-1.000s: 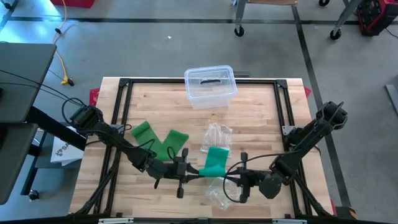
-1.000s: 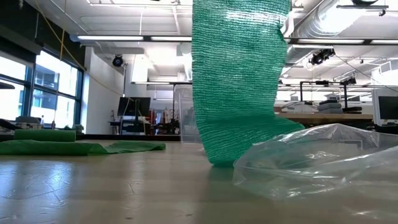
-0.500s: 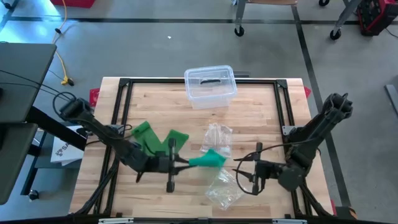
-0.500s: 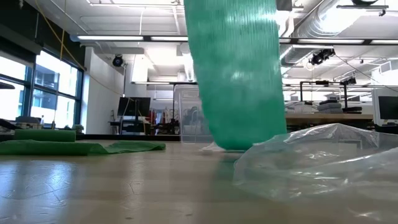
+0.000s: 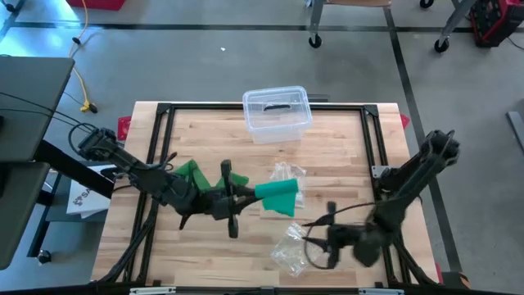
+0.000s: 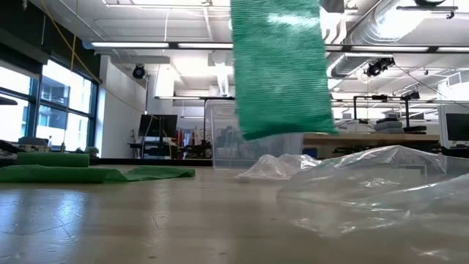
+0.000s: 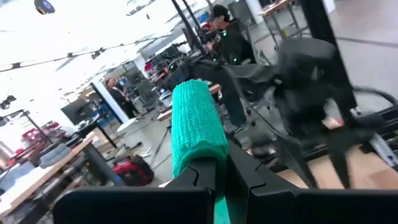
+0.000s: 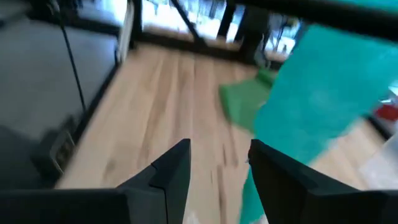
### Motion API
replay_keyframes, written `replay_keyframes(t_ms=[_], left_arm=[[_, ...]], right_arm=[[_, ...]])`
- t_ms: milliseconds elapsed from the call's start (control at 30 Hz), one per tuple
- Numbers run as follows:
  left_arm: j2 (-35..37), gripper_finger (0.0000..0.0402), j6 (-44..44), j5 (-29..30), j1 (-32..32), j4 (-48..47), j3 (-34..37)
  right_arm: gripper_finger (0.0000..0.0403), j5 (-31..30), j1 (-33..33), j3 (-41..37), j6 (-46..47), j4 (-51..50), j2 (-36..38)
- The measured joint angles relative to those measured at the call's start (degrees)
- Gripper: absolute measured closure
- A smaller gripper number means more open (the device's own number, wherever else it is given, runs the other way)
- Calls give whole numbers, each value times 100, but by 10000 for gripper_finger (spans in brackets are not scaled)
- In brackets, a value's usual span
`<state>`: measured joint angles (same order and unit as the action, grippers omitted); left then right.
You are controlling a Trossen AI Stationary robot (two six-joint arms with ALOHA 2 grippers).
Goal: Roll bandage
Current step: Roll the blue bandage
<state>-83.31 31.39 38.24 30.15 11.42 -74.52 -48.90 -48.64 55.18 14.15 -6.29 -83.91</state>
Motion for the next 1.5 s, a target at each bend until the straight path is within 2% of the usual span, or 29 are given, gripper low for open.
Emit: replay_keyframes(t_ms=[67, 200, 300, 400, 633, 733, 867, 967, 1067, 1167, 1333, 1500], left_arm=[[0, 397, -174, 0, -75, -197, 0], [-9, 396, -698, -4, -177, -599, 4], [-9, 395, -793, -1, -173, -531, 4], [-9, 394, -749, -3, -104, -512, 4], [-100, 394, -1287, -67, 51, -758, 6], [-213, 394, -1466, -571, 279, -658, 10], [-315, 394, -1427, -1129, 600, 6, 11], [-319, 394, -1127, -1138, 764, 477, 11], [-315, 394, -714, -871, 776, 554, 9], [-315, 394, -575, -590, 502, 136, 9], [-319, 394, -1311, -610, -345, -474, 282], [-319, 394, -1724, -734, -1256, -368, 1093]], right_arm=[[247, 252, 220, -2, 130, -52, -402], [247, 1455, 747, -7, 216, -237, -890], [254, 2229, 1068, -7, 480, -515, -1004], [264, 2570, 1233, -7, 808, -878, -975], [275, 2776, 1158, -7, 1471, -1197, -930], [275, 2832, 970, -7, 1898, -1198, -930], [275, 3030, 628, -7, 2460, -1317, -896], [275, 3113, 349, -7, 3108, -1319, -770], [275, 3130, 50, -7, 3659, -1233, -631], [275, 2893, -180, -7, 3884, -1125, -544], [275, 2277, -240, -7, 3879, -1324, -579], [275, 2358, 13, -159, 3412, -1257, -608]])
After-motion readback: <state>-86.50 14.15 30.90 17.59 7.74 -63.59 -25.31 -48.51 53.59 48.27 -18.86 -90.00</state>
